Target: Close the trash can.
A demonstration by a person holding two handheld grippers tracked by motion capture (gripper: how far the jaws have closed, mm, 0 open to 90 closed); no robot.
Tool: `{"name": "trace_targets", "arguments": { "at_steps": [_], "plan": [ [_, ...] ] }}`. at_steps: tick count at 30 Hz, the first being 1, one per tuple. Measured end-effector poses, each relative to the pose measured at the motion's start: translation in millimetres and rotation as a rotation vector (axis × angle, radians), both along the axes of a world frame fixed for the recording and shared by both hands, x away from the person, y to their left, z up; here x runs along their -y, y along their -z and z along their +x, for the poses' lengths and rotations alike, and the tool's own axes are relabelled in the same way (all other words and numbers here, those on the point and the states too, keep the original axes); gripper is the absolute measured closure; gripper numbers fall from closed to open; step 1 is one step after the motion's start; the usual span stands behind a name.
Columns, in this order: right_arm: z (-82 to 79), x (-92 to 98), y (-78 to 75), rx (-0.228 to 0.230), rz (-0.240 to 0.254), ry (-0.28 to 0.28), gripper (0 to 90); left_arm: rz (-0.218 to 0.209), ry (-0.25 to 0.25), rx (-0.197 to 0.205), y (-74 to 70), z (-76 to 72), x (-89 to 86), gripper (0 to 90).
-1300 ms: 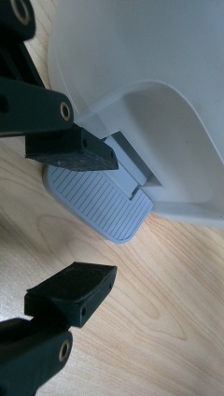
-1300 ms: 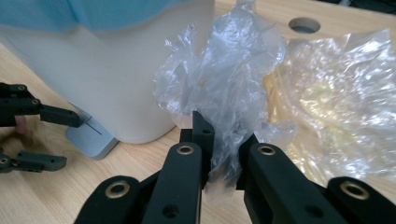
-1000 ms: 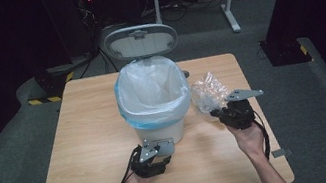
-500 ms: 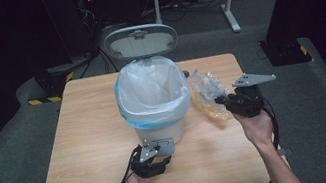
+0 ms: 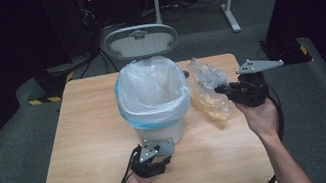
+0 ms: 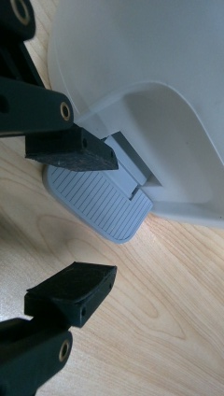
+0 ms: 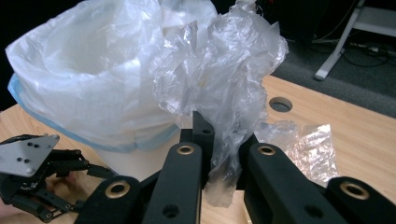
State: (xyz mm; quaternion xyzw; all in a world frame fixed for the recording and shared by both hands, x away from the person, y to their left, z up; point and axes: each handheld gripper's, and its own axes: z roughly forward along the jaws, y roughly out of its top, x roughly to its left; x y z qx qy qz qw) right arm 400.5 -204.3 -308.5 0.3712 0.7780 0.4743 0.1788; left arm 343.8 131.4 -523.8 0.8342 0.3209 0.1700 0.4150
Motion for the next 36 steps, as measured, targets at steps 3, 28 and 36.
{"name": "trace_targets", "arguments": {
  "at_steps": [3, 28, 36],
  "plan": [
    [1.5, -2.4, -6.1, 0.008, 0.0, -0.012, 86.4, -0.004, -0.001, -0.001, 0.1, 0.0, 0.0, 42.2],
    [17.0, -60.7, -41.0, 0.032, 0.034, -0.168, 86.4, 0.006, 0.003, 0.004, 0.0, -0.2, 0.2, 42.1],
    [23.8, -83.7, -36.4, 0.012, 0.044, -0.218, 86.4, 0.006, 0.003, 0.004, 0.0, -0.1, 0.1, 42.1]
  ]
}}
